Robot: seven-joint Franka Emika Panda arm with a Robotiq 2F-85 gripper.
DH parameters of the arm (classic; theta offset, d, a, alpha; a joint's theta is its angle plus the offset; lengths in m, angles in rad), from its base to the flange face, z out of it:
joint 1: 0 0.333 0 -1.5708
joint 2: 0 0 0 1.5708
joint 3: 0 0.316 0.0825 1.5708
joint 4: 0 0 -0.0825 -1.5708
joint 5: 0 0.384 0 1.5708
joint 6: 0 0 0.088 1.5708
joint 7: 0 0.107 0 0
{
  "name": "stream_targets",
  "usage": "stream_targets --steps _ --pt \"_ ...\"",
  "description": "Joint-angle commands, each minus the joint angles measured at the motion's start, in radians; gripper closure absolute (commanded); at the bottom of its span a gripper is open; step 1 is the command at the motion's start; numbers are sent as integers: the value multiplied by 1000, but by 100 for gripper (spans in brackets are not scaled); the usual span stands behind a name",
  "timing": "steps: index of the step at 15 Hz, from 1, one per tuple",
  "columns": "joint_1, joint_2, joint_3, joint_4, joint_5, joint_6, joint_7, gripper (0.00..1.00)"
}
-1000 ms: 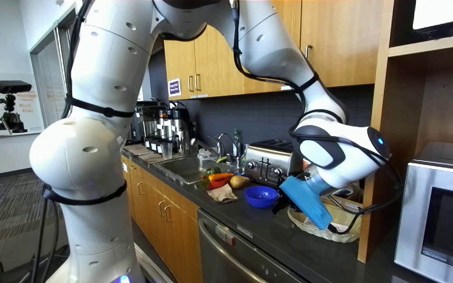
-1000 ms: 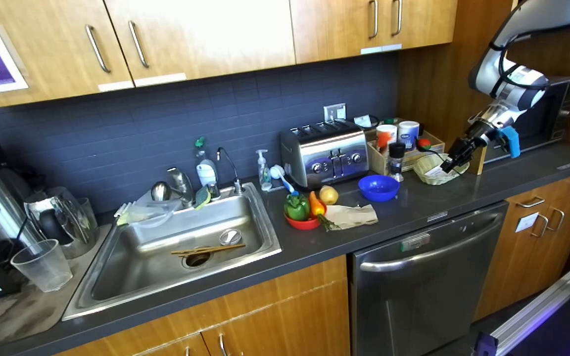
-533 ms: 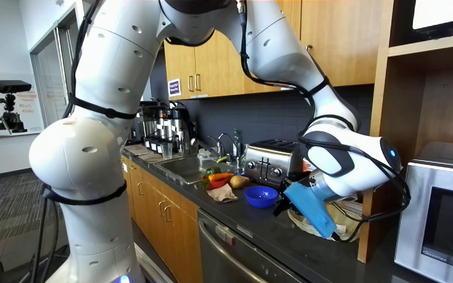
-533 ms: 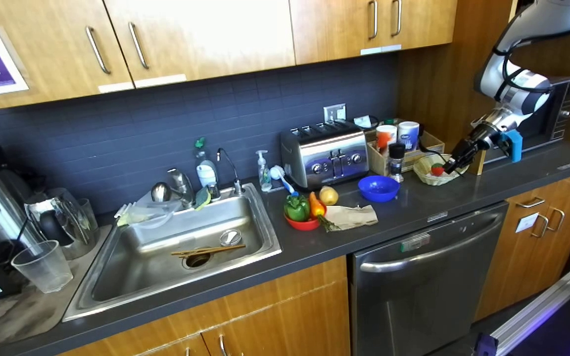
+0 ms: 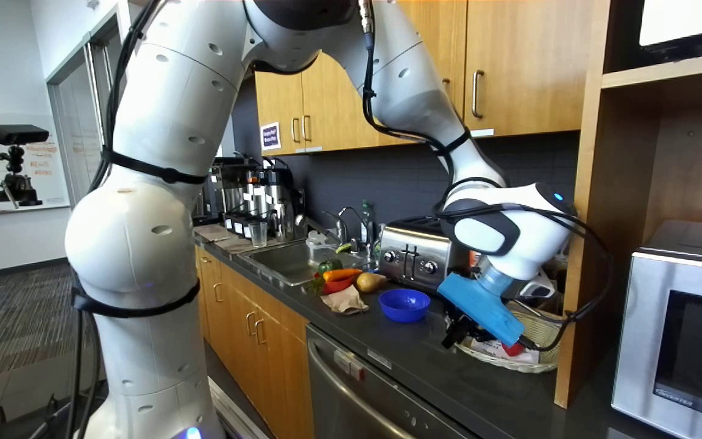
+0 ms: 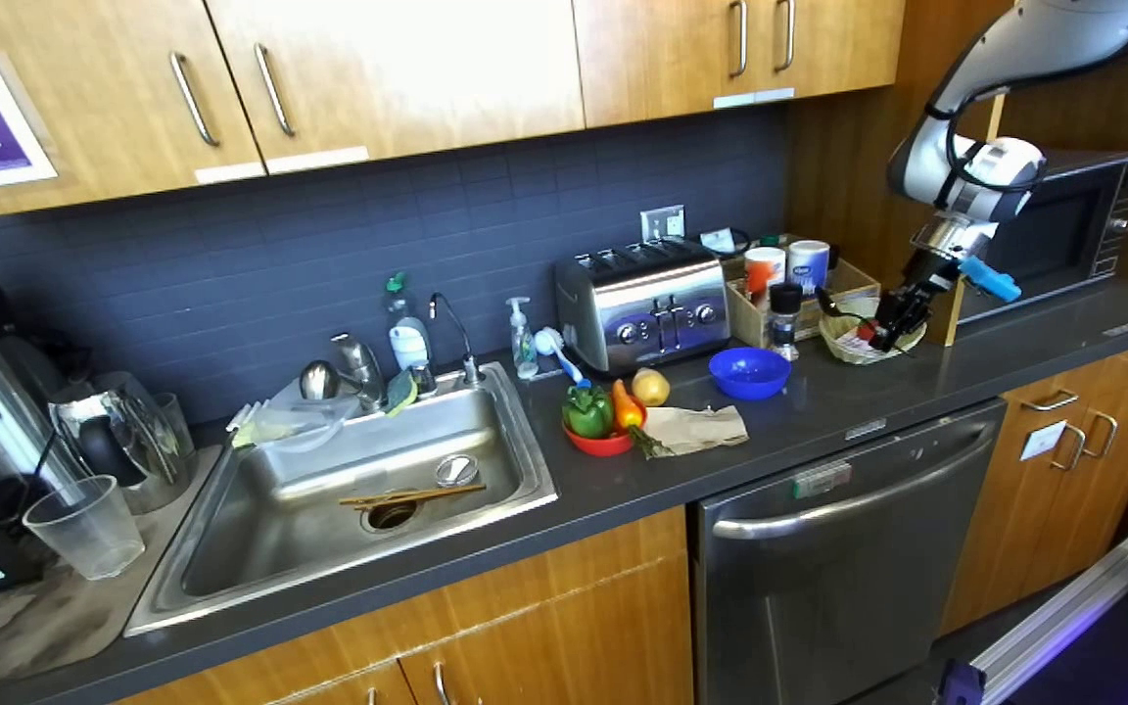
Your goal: Scoop up the object in the blue bowl and put it into the weaved basket
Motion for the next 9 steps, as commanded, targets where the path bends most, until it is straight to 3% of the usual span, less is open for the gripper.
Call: stream_targets --steps 1,9 --pt "70 -66 -6 -75 -173 156 196 94" --pt "47 -108 31 -122 -497 218 475 94"
